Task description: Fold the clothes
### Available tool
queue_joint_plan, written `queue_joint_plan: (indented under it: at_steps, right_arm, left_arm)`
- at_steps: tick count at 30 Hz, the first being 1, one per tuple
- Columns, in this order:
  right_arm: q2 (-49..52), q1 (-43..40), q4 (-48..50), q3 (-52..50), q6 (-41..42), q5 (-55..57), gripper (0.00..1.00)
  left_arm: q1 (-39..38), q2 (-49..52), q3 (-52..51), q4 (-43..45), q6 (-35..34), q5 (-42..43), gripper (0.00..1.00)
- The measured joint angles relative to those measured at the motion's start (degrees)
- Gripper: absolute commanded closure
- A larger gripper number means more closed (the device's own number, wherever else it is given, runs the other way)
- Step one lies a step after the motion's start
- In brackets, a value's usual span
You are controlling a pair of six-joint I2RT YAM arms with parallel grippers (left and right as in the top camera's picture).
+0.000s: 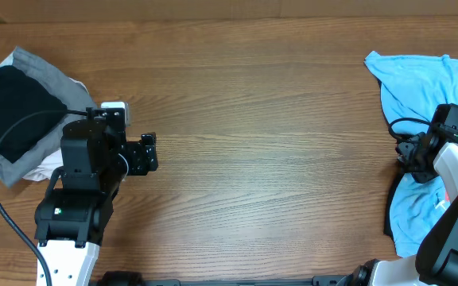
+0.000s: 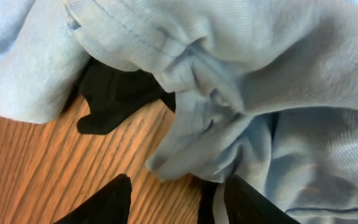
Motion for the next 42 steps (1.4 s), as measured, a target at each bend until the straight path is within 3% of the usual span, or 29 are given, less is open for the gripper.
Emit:
queue_joint_plan:
  at_steps: [10,13,15,18,27,37,42]
  right_arm:
    - [1.3,0.0,1.5,0.0,-0.6,-0.2,0.59]
    - [2.9,0.0,1.5,0.0,-0.7,-0.2,0.69]
    - [3.8,0.0,1.5,0.0,-0.7,-0.2,0.84]
    - [4.2,0.0,1.4,0.0,-0.7,-0.1,0.95]
    - [4.2,0.0,-4.9,2.5,-0.9,0.3,0.96]
    - [0.7,0.0,-24.3,23.0,-5.6,0.5,0.96]
    - [-0.7,-0.1,-27.5,25.3,-11.2,-3.5,0.96]
  left_arm:
    - [0.0,0.0,0.0,0.0,0.0,0.0,0.18]
    - [0.0,0.2,0.0,0.0,0.0,0.0,0.18]
    - [0.0,0.3,0.0,0.0,0.0,0.0,0.18]
    - [0.0,0.4,0.0,0.0,0.0,0.0,0.18]
    - [0.0,0.4,0.0,0.0,0.0,0.0,0.18]
    - [0.0,0.4,0.0,0.0,0.0,0.0,0.16]
    - [0.0,0.5,0.0,0.0,0.0,0.0,0.16]
